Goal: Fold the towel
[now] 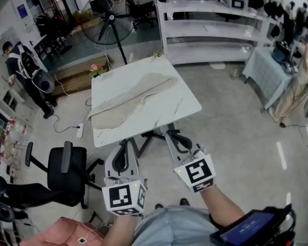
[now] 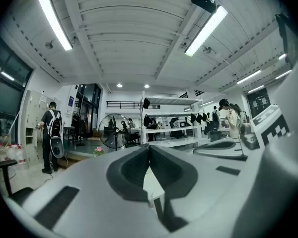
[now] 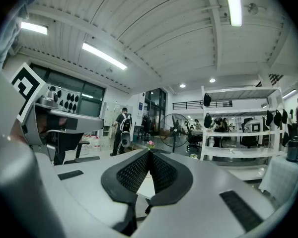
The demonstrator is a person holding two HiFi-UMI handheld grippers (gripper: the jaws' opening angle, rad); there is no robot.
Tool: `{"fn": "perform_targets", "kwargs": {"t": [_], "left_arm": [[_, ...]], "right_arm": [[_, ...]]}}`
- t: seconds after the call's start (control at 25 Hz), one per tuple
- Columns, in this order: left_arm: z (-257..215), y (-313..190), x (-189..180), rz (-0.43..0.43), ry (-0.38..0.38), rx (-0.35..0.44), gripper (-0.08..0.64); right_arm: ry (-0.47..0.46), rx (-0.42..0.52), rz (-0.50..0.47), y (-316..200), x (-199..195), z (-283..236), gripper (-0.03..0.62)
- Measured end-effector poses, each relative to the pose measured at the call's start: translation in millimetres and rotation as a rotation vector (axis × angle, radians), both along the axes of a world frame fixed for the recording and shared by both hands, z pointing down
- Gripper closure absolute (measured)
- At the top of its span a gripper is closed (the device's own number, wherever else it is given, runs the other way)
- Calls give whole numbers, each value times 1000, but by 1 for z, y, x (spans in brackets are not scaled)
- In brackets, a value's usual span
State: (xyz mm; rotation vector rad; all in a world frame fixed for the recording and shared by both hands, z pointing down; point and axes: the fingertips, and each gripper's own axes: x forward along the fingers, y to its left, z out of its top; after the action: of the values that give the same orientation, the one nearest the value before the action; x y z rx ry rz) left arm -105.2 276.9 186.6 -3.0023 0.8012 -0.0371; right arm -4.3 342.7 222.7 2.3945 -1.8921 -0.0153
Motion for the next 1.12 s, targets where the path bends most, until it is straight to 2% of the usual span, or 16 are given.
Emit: {"fn": "perform_targets", "kwargs": {"t": [0.32,0.44,0.72,0.92,1.12], "left_arm": [[9,9,2,-12,-22,-5,552],[17,13,1,-17,-33,-13,552],[30,33,23,-41,-76,-26,552],[46,16,22,-60,-98,-50,552],[63,-14,36,-80,-97,-81,552]], "right_arm": [[-2,26,-12,10,4,3,578],[1,24,-32,13,2,8,559],[-6,-15,-49,29,28,25,564],[-36,-39,-61,15,31,42,574],[-29,-68,-80,-14,49,57,575]]}}
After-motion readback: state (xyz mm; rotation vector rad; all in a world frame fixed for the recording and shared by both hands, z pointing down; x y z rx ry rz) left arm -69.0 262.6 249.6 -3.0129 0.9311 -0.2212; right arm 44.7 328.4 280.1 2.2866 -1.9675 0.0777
